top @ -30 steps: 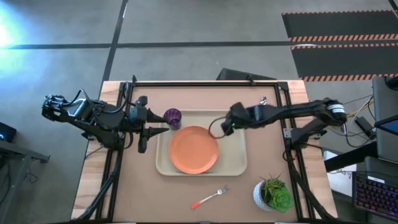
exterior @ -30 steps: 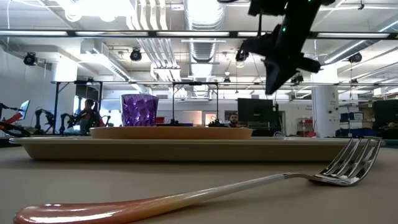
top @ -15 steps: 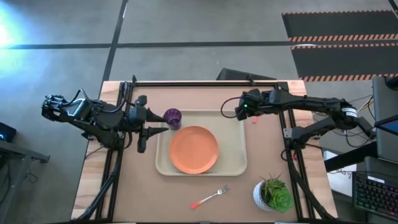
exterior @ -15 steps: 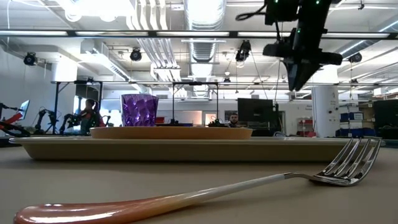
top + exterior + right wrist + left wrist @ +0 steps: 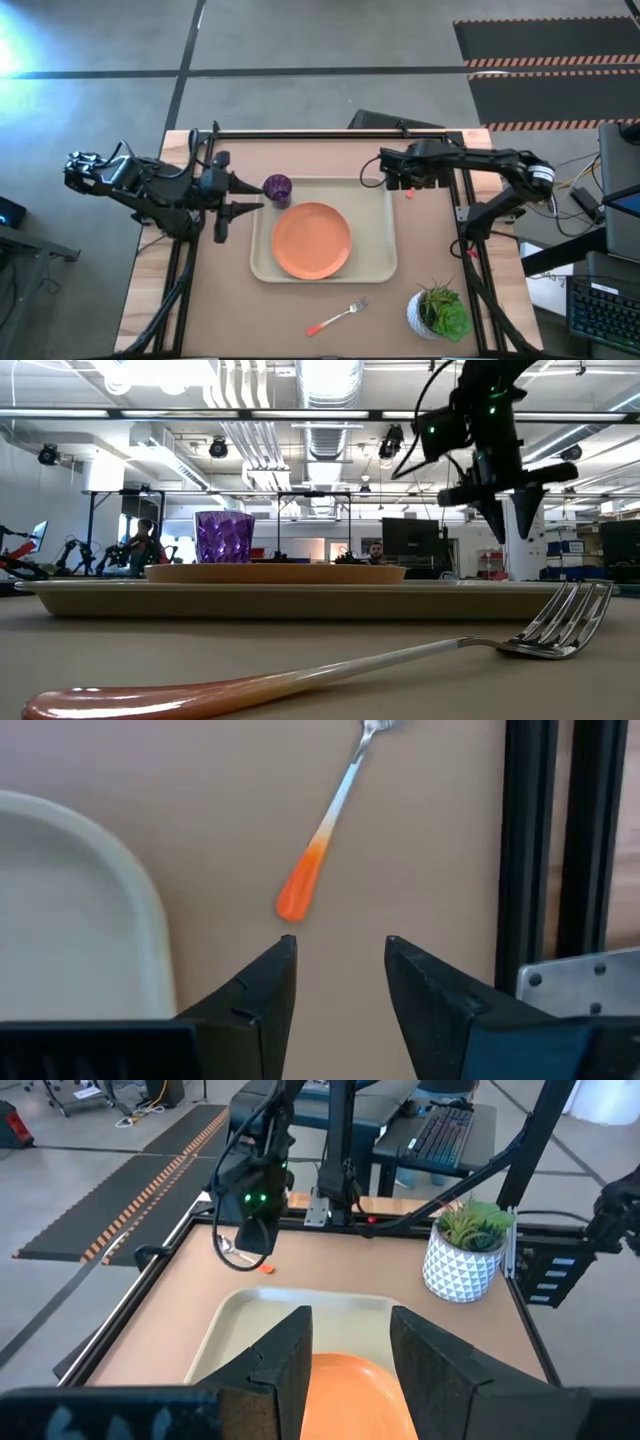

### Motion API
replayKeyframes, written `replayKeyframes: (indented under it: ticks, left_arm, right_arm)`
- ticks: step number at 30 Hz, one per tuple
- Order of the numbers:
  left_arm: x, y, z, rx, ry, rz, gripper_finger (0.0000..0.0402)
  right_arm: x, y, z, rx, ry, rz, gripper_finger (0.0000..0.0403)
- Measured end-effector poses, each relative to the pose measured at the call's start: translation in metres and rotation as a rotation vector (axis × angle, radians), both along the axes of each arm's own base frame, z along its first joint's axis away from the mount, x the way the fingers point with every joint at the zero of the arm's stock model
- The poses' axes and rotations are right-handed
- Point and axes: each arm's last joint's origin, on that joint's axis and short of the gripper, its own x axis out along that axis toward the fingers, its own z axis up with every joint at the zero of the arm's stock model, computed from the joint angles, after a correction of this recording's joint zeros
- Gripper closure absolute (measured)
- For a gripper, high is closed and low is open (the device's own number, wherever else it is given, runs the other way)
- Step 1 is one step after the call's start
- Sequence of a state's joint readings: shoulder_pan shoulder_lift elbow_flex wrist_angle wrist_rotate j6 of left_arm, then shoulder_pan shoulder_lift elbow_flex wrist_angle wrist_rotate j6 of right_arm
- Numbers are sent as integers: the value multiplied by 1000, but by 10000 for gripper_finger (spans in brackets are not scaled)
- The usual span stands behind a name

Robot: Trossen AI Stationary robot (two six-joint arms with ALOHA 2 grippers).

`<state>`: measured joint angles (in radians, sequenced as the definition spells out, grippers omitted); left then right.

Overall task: Pick and place plate/cup/fork/spoon on tray
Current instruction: Put the orange spoon on the beige tray

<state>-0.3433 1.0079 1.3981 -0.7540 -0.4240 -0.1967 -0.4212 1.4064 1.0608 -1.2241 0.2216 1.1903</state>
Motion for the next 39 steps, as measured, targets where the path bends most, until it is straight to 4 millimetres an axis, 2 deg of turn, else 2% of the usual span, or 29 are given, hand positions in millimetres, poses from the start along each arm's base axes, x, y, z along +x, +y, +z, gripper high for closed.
replayKeyframes:
  ticks: [8,12,23,30,39]
  left_arm:
    - [-13,5,2,0,-3,0,282]
    - [-19,7,1,5,17,0,282]
    - [-31,11,2,23,0,-9,282]
    - [-32,12,2,26,-1,-9,282]
    - [-33,12,2,46,-1,-14,282]
  right_arm:
    - [4,-32,-27,74,-41,-102,259]
    - [1,-44,-33,96,-74,-136,259]
    - [-22,-55,-40,146,-93,-216,259]
    - [-22,-66,-58,84,-249,-248,259]
    - [-39,-70,-65,111,-193,-257,259]
